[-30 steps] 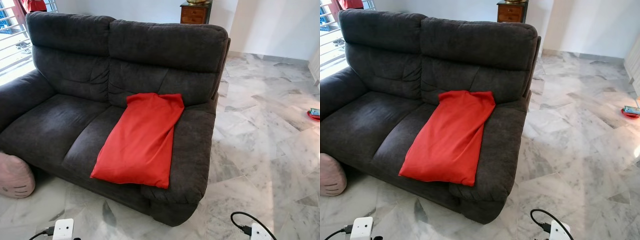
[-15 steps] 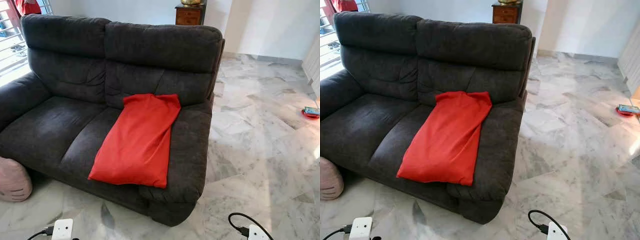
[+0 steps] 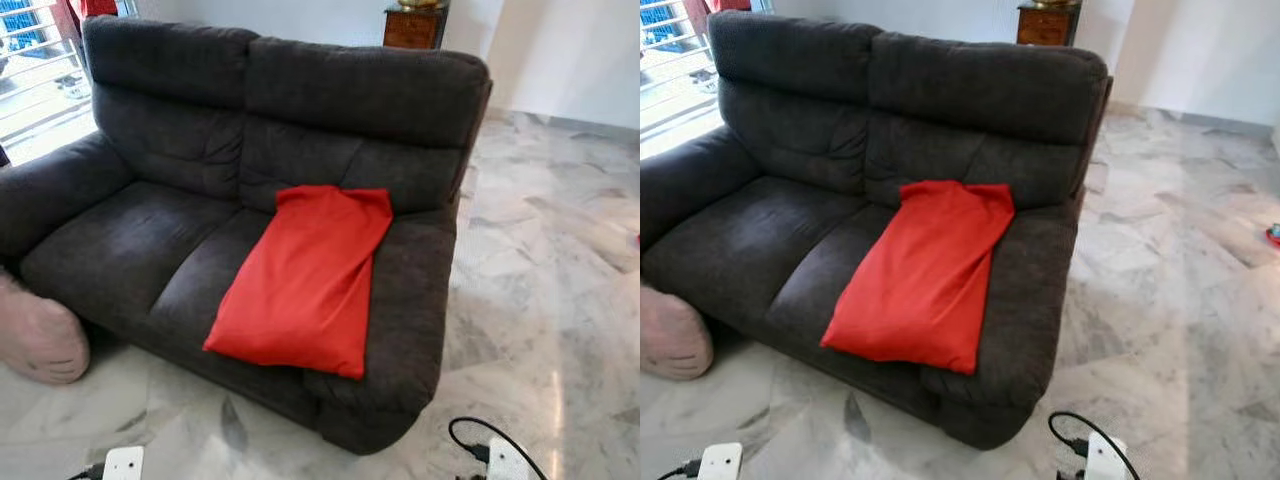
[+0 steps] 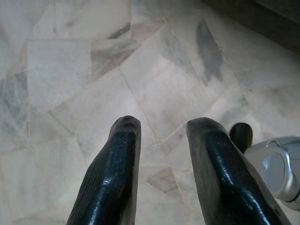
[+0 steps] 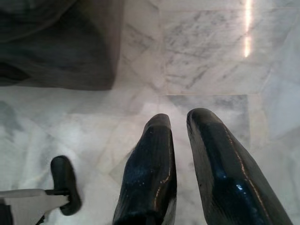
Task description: Move the pillow to the sofa from floor
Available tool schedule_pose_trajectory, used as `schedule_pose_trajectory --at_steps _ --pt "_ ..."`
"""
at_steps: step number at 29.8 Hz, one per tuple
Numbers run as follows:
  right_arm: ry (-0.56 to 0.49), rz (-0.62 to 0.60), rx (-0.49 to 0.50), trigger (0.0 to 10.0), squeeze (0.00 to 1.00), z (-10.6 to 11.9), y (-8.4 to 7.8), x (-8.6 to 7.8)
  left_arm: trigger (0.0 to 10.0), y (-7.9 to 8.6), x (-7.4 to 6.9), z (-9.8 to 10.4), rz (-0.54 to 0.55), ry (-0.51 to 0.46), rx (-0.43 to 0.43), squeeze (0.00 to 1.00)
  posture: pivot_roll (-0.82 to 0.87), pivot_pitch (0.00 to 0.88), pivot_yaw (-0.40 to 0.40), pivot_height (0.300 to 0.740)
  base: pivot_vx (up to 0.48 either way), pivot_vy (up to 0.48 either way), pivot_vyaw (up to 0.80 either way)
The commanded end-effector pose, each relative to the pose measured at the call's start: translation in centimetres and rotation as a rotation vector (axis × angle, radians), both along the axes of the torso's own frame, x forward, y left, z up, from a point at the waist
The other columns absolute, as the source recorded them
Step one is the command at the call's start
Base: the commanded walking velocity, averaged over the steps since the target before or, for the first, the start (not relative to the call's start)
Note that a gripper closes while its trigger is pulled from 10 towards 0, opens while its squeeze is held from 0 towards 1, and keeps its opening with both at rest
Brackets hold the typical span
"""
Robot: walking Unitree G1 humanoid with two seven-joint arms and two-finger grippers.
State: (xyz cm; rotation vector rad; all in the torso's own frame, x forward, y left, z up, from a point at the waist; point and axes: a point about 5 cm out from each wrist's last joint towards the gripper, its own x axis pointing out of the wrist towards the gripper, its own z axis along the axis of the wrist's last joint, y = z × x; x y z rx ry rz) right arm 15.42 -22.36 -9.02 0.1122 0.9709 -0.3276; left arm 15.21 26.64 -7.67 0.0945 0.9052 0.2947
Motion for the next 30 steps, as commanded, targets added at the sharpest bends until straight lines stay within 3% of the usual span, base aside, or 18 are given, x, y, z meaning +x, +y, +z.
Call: schedule_pose_trajectory --at_steps 1,21,30 --pt "0.014 -0.004 0.000 10.0 0.00 -0.1 -0.1 -0.3 10.0 0.1 -0.6 -0.2 0.027 0.016 -0.006 0.00 0.11 0.000 -0.003 0.740 0.000 0.285 0.00" --pt "0.051 -0.003 0.009 10.0 0.00 -0.4 -0.8 -1.4 10.0 0.1 -0.7 -0.3 0.039 0.022 -0.015 0.00 0.12 0.000 -0.007 0.740 0.000 0.291 0.00" --pt "0.060 0.000 0.006 10.0 0.00 -0.4 -1.3 -1.8 10.0 0.0 -0.9 -0.4 0.042 0.027 -0.019 0.00 0.12 0.000 -0.013 0.740 0.000 0.480 0.00"
